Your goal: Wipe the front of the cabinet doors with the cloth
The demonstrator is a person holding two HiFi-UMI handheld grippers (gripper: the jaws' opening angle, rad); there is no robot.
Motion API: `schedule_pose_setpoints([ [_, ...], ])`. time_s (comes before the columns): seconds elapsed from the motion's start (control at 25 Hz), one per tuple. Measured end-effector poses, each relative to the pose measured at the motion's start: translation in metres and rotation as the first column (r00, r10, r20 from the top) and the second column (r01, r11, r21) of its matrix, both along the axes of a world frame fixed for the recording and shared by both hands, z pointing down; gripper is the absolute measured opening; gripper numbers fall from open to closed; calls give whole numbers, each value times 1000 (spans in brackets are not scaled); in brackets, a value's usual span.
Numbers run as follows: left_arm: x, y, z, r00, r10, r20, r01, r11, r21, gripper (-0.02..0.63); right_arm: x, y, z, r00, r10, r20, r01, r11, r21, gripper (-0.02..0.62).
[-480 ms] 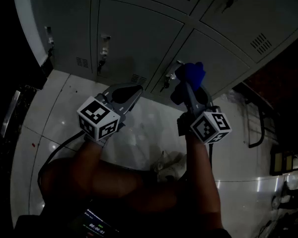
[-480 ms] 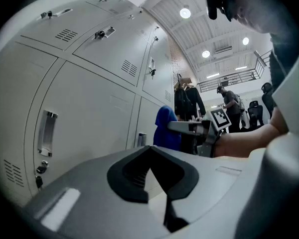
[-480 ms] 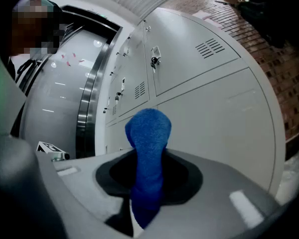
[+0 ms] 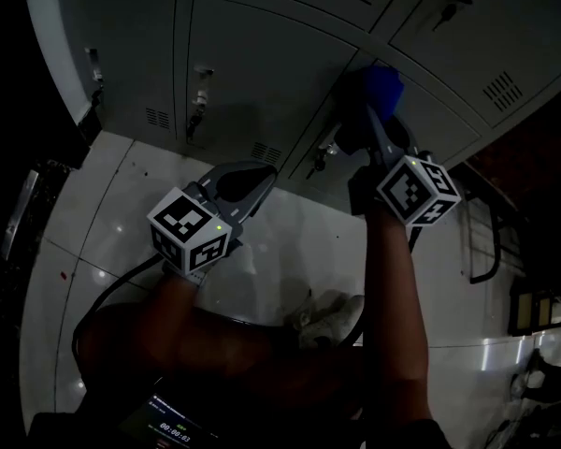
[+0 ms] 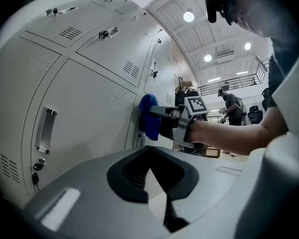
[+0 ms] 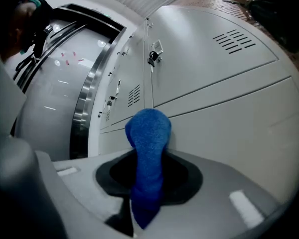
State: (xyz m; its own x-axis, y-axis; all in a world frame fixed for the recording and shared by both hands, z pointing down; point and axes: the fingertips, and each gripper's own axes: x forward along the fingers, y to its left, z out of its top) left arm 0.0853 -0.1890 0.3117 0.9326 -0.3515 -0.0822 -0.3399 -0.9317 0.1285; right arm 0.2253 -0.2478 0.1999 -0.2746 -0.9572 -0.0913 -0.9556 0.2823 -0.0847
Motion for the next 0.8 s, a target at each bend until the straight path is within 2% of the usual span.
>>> schedule_pose_setpoints([
  [0.24, 1, 0, 1, 1000, 1, -7, -1, 1000, -10, 3, 11, -16, 4, 1000, 23, 13, -22, 999, -49, 106],
  [0.4, 2, 2, -1, 1000, 14, -12, -14, 1000, -7, 3, 29, -9, -1, 997, 62, 50, -60, 997, -44, 106],
  [0.8, 4, 3, 5, 1000, 15, 7, -15, 1000, -6, 3, 107, 28, -8, 980, 190, 61, -187, 981, -42, 106],
])
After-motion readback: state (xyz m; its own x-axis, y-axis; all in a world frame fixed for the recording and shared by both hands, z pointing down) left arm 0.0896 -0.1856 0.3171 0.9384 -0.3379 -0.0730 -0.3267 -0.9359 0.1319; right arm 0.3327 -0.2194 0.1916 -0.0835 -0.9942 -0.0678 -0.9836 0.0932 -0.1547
